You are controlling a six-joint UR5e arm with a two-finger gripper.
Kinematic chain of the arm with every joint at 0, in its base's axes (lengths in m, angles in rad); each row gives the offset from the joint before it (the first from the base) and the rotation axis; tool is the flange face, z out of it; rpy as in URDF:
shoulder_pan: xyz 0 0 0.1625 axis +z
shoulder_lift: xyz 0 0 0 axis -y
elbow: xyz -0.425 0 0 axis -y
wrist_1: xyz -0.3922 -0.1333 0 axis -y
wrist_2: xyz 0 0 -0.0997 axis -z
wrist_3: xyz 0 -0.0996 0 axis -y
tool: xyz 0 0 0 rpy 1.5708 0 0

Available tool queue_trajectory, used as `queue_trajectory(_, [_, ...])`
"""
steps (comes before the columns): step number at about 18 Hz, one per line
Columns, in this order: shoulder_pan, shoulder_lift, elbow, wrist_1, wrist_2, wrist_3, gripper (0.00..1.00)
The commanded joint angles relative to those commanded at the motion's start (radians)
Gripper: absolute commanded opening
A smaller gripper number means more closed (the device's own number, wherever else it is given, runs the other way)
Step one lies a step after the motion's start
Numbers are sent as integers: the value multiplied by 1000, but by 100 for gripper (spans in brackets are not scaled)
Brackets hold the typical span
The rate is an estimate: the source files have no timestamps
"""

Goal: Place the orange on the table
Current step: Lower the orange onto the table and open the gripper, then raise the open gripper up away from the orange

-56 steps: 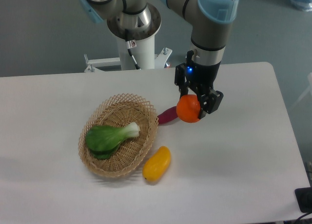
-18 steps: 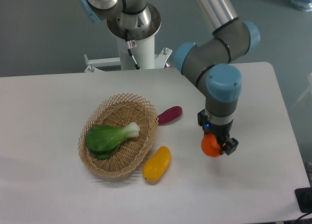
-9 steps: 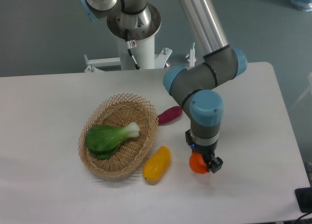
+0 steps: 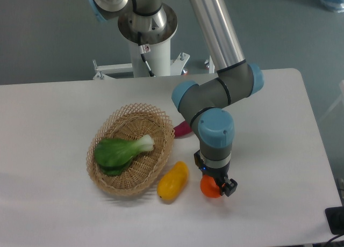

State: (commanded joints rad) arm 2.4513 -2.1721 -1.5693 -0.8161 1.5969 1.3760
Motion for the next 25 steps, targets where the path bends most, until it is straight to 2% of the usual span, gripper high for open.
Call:
queue_trajectory(1, [0,0,0,0,-2,0,62])
queue_trajectory(2, [0,-2,0,2,-2,11,81])
queue_trajectory(3, [0,-2,2,3,-2,11,92])
queue_trajectory(5, [0,5,0,2,-2,11,100])
queue_trajectory(13, [2,25,2,2,0,-1,100])
queue_trajectory(20, [6,44,81,-21,23,14,100])
queue_trajectory(23, [29,72,106,-75,23,24,100])
queue_trajectory(25, [37,89,142,-145,29,96,100])
